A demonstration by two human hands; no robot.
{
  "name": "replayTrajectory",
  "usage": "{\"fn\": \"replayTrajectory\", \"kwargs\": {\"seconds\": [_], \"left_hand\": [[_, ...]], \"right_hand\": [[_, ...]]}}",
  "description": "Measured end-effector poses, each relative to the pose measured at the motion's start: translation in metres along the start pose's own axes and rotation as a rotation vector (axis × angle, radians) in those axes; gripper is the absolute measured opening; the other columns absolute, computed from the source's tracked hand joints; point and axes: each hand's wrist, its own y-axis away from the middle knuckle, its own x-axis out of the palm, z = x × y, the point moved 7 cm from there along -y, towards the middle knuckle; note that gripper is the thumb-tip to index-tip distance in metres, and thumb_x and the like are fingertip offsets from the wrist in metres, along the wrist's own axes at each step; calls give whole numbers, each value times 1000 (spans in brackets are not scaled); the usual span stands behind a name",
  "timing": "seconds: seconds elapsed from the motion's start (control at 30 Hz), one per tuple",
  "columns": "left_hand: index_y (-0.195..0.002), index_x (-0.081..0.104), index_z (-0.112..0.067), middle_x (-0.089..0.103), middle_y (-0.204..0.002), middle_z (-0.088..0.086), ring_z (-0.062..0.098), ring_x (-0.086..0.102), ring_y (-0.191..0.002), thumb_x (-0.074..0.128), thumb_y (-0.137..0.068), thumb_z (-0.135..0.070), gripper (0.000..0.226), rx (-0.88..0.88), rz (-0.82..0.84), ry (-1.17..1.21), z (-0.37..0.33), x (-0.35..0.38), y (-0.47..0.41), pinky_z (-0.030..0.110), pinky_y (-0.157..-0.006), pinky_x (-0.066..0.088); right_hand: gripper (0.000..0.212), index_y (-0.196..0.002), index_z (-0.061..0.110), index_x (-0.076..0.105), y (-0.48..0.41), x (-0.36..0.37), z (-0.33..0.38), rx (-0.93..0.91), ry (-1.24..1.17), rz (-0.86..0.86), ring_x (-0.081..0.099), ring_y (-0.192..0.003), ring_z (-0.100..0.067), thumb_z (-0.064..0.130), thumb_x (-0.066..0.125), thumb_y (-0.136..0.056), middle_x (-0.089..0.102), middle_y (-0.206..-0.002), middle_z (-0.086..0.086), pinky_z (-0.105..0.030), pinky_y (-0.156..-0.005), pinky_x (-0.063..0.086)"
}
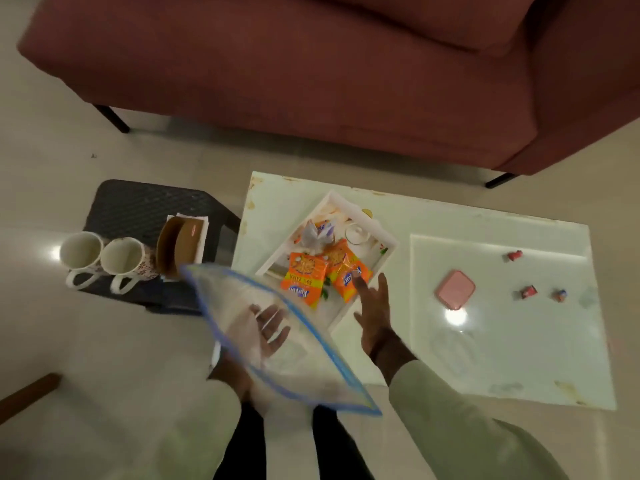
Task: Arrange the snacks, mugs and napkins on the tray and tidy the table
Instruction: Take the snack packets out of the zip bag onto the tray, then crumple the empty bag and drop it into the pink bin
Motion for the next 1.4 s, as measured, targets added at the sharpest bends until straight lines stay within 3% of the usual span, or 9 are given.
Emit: {"fn": "replayTrajectory", "kwargs": {"seconds": [0.27, 0.5, 0.6, 0.67, 0.8, 1.0, 1.13, 1.27, 1.4], "left_hand": [[-84, 52, -22, 71, -84, 5, 22, 69, -76, 33, -102, -30, 27, 159, 141, -123, -12, 47, 132, 46, -87, 45], [-111, 65, -22, 73, -105, 0, 19, 68, -96, 66, -81, -15, 30, 290, 405, -671, -15, 60, 188, 31, -75, 59], [-94, 61, -16, 71, -73, 2, 14, 68, -66, 49, -96, -22, 14, 183, 359, -557, -12, 58, 197, 22, -61, 56], [-92, 61, -17, 71, -66, 1, 13, 69, -56, 48, -97, -22, 15, 94, 402, -530, -9, 60, 202, 20, -50, 54], [-126, 59, -6, 67, -119, 16, 29, 65, -104, 49, -96, -35, 43, 62, 626, -560, -5, 64, 224, 46, -89, 50], [-141, 45, -16, 54, -139, 16, 27, 62, -106, 68, -68, -56, 87, 4, 804, -698, 10, 66, 276, 40, -83, 55], [-142, 43, -26, 56, -139, 9, 31, 56, -123, 82, -64, -46, 90, 82, 937, -763, 22, 83, 303, 36, -84, 58], [-128, 48, -41, 65, -121, -14, 9, 63, -111, 86, -66, -18, 77, 357, 995, -993, 39, 108, 322, 31, -85, 57], [-117, 55, -38, 69, -105, -24, -2, 66, -96, 77, -79, -16, 49, 489, 1149, -1142, 69, 135, 360, 13, -71, 53]], "right_hand": [[70, -140, 54, 32, 245, 6, 164, -568, 552, 421, 30, -131, 22, 57, 67, -80, 34, -150, 27, -1, -99, 32], [110, -151, 49, -6, 312, 33, 171, -837, 1277, 194, 12, -153, -26, 58, 73, -76, -7, -166, 1, -47, -109, 42], [107, -146, 52, -15, 309, 30, 164, -885, 1206, -4, 64, -110, -28, 18, 67, -87, 28, -160, -1, -32, -75, 56], [95, -153, 44, -1, 309, 24, 161, -925, 1166, -121, 66, -78, -26, 3, 55, -88, 59, -135, -4, -33, -63, 52], [53, -109, 14, 75, 311, 3, 162, -955, 900, -215, 70, -94, -24, -13, 49, -72, 75, -103, -5, -28, -88, 52], [26, -52, 8, 61, 313, -29, 140, -818, 564, -314, 61, -77, -20, -7, 39, -57, 60, -75, -4, -33, -73, 51], [34, -60, 15, 58, 319, -42, 117, -756, 429, -278, 58, -82, -25, -9, 37, -69, 59, -82, -12, -31, -75, 47], [24, -115, 9, 56, 340, -63, 107, -719, 312, -185, 58, -110, -7, -2, 55, -93, 60, -115, -3, -23, -98, 48], [48, -124, 36, 44, 363, -106, 92, -551, 135, -117, 46, -130, -19, 15, 63, -85, 48, -134, -2, -44, -113, 40]]}}
